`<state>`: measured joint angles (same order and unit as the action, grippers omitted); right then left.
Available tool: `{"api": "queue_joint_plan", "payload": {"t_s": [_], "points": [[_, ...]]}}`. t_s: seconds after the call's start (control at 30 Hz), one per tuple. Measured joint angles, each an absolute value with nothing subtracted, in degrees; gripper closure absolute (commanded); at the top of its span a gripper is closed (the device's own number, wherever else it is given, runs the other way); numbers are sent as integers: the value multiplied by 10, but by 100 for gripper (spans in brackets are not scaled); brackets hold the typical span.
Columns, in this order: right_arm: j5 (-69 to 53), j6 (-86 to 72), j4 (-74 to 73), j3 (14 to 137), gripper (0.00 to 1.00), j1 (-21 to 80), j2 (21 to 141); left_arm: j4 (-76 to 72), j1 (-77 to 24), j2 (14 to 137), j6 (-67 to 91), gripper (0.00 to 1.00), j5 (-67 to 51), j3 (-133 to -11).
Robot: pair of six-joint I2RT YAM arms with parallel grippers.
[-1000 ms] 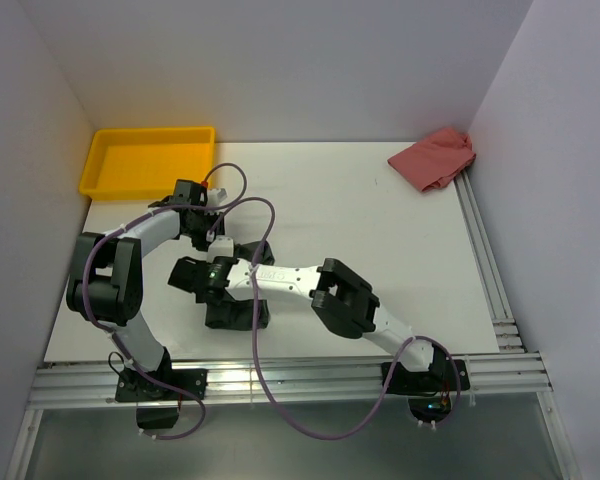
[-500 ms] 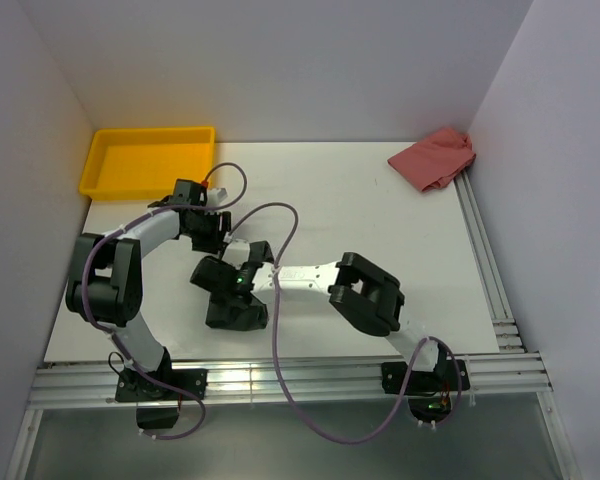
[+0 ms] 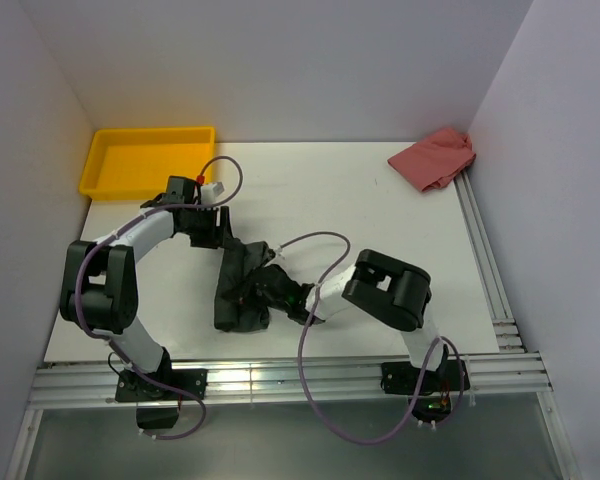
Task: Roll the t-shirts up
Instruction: Roll the tshirt
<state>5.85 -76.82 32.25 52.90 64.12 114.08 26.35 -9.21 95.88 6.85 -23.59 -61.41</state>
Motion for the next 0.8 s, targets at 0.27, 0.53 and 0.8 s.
{"api": "queue_joint_plan", "payload": {"t_s": [0.27, 0.53, 0.8], "points": [[-40, -865, 625, 483, 91, 622, 1255, 264, -92, 967, 67, 34, -248, -614], [-64, -886, 651, 487, 73, 619, 1272, 265, -92, 991, 69, 84, -245, -614], [-37, -821, 376, 574, 51, 623, 1201, 264, -93, 993, 67, 100, -232, -614]]}}
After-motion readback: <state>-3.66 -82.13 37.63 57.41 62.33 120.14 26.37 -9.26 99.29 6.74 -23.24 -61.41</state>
